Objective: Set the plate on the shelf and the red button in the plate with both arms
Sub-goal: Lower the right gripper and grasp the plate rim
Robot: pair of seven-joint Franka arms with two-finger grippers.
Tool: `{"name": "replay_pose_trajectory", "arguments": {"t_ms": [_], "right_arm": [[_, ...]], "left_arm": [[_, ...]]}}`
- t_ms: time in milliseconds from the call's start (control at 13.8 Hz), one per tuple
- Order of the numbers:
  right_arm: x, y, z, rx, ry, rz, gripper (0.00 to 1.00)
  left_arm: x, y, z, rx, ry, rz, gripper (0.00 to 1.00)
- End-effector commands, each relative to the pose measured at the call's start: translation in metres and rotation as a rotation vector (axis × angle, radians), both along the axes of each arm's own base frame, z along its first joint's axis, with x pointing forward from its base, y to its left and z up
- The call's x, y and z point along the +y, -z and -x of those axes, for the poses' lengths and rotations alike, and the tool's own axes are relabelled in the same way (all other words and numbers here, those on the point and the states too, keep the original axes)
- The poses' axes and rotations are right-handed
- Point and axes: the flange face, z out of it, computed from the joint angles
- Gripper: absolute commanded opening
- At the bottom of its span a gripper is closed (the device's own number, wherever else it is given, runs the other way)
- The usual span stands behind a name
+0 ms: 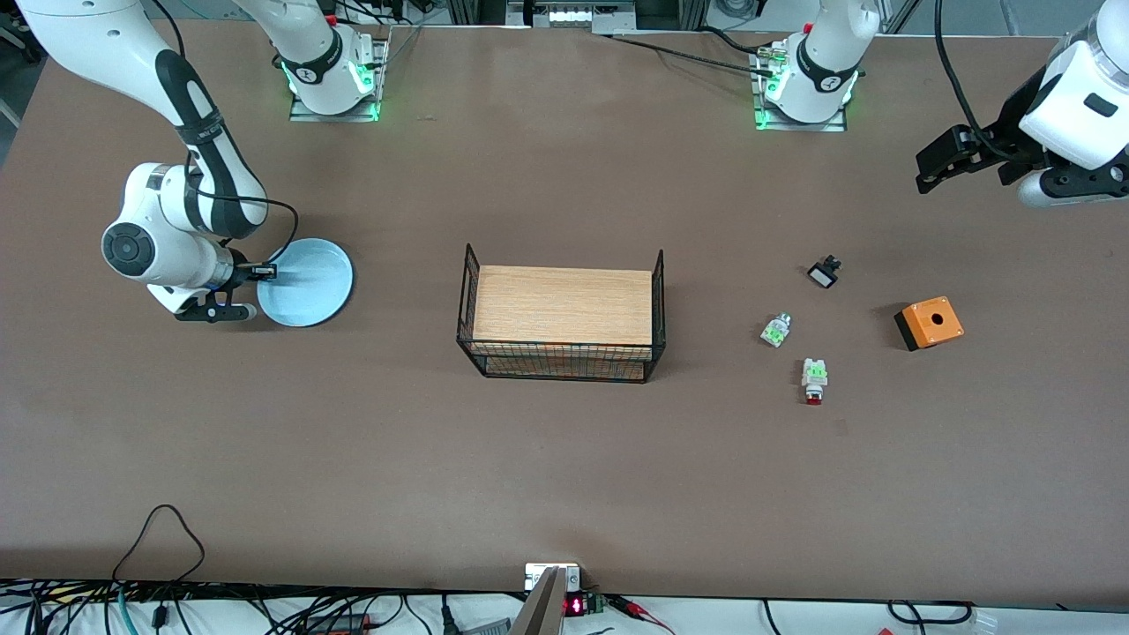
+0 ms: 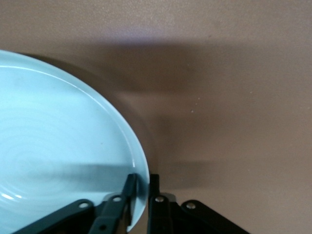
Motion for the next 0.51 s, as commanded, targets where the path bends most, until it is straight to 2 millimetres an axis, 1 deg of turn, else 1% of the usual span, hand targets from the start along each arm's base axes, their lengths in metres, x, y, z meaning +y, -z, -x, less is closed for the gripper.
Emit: {"name": "replay_pose_trajectory", "arguments": {"t_ms": [0, 72, 145, 362, 434], "right_arm": [[-0.001, 0.000, 0.003, 0.000, -0.011, 0.005, 0.00], [-0.002, -0.003, 0.004, 0.005, -0.004, 0.006, 0.00], [-0.002, -0.017, 0.002, -0.001, 0.006, 0.000, 0.00], [0.001, -0.069, -0.007, -0.007, 0.048, -0.027, 0.00], [0.002, -0.091, -0.011, -0.014, 0.060, -0.033, 0.00]], "left_arm": [[0.002, -0.007, 0.003, 0.006, -0.012, -0.012, 1.00], [0.002, -0.006, 0.003, 0.008, -0.013, -0.012, 1.00], [0.002, -0.007, 0.003, 0.003, -0.013, -0.012, 1.00], [0.003, -0.005, 0.002, 0.006, -0.013, -0.013, 1.00], [0.003, -0.005, 0.001, 0.004, -0.013, -0.013, 1.00]]}}
